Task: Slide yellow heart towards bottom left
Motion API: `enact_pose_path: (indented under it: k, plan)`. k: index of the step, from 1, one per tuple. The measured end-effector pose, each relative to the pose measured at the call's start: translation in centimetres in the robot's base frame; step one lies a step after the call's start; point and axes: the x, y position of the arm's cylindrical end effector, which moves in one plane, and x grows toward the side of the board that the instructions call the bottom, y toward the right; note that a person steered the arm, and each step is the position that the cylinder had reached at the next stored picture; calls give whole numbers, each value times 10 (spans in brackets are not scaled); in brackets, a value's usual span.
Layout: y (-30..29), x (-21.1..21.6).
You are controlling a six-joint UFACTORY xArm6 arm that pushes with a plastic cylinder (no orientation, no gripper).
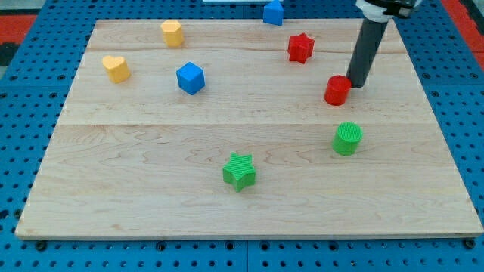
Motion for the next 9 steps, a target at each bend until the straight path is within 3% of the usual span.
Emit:
enact_pose_path:
  k: [1, 2, 3, 4, 6, 9]
  plan:
    - [67, -29]
    - [123, -98]
    - [110, -165]
    - [101, -170]
    - [-98, -140]
    - [-273, -91]
